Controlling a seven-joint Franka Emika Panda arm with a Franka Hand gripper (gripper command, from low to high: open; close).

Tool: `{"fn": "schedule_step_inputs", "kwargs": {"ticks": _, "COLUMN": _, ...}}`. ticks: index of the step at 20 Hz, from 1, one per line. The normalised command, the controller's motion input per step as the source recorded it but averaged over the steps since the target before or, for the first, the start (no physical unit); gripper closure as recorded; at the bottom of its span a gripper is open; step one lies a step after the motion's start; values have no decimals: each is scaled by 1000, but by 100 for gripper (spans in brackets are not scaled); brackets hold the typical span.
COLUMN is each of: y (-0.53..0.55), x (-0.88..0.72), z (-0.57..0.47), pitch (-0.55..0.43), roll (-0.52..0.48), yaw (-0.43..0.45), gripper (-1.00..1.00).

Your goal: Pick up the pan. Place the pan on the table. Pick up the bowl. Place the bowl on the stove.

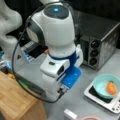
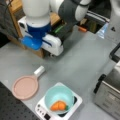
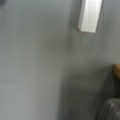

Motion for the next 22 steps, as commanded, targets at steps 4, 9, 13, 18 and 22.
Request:
{"fn": "schedule_step_inputs", "kwargs": {"ticks": 4, "y": 299, "x": -434, "z": 83, "pitch": 12, "roll": -63, "yaw": -96, "gripper": -100}}
{"fn": "schedule_step_inputs", "kwargs": {"ticks": 9, "y": 250, "x": -464, "z": 15, "pitch": -61, "roll": -57, "yaw": -66, "gripper": -100}}
{"fn": "schedule_step_inputs", "kwargs": {"ticks": 13, "y": 202, "x": -490, "z": -111, "pitch": -129, "roll": -40, "yaw": -58, "gripper": -100}}
{"fn": "schedule_step_inputs", "kwargs": {"ticks": 18, "y": 220, "x": -555, "z": -141, "pitch": -160, "roll": -11, "yaw": -68, "gripper": -100}}
{"fn": "schedule_step_inputs", "kwargs": {"ticks": 22, "y": 199, "x": -478, "z": -138, "pitch": -174, "roll": 22, "yaw": -97, "gripper": -100}}
